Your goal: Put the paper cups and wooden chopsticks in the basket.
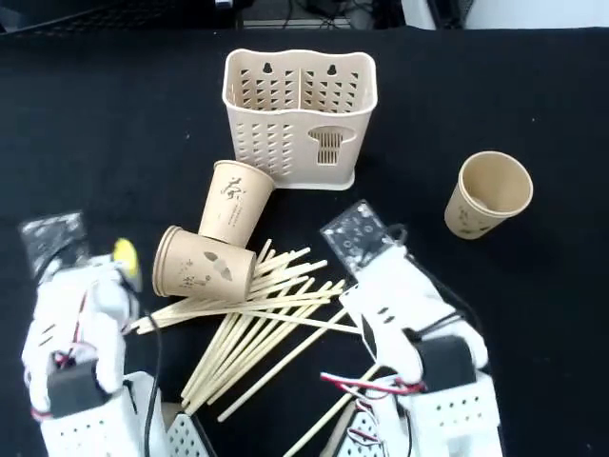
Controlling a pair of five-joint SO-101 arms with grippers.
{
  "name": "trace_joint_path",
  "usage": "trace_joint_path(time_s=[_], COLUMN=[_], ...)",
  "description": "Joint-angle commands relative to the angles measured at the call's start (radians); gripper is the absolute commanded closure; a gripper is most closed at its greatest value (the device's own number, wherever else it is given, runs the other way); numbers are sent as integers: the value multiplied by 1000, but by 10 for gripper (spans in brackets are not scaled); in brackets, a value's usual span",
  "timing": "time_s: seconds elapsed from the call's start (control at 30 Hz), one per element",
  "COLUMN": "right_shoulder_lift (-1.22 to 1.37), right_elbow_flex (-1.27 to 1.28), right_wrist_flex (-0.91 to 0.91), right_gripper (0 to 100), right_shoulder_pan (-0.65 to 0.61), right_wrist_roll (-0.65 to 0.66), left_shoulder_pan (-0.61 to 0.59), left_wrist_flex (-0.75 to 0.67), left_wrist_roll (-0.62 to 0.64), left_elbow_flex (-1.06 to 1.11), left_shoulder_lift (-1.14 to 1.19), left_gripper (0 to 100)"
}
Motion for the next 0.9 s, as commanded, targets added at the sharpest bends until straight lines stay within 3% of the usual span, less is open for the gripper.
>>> trace_joint_path(time_s=[0.0, 0.1, 0.43, 0.7, 0.87], right_shoulder_lift=[-56, -71, -76, -76, -74], right_elbow_flex=[12, 30, 41, 41, 42], right_wrist_flex=[-23, -25, -20, -18, -20], right_gripper=[904, 904, 904, 904, 904], right_shoulder_pan=[-12, -12, -12, -12, -12], right_wrist_roll=[-44, -44, -46, -46, -46], left_shoulder_pan=[156, 226, 231, 231, 252], left_wrist_flex=[57, 60, 61, 69, 107], left_wrist_roll=[8, 61, 68, -109, -157], left_elbow_flex=[-145, -219, -421, -437, -441], left_shoulder_lift=[212, 367, 684, 830, 844], left_gripper=[796, 796, 726, 726, 726])
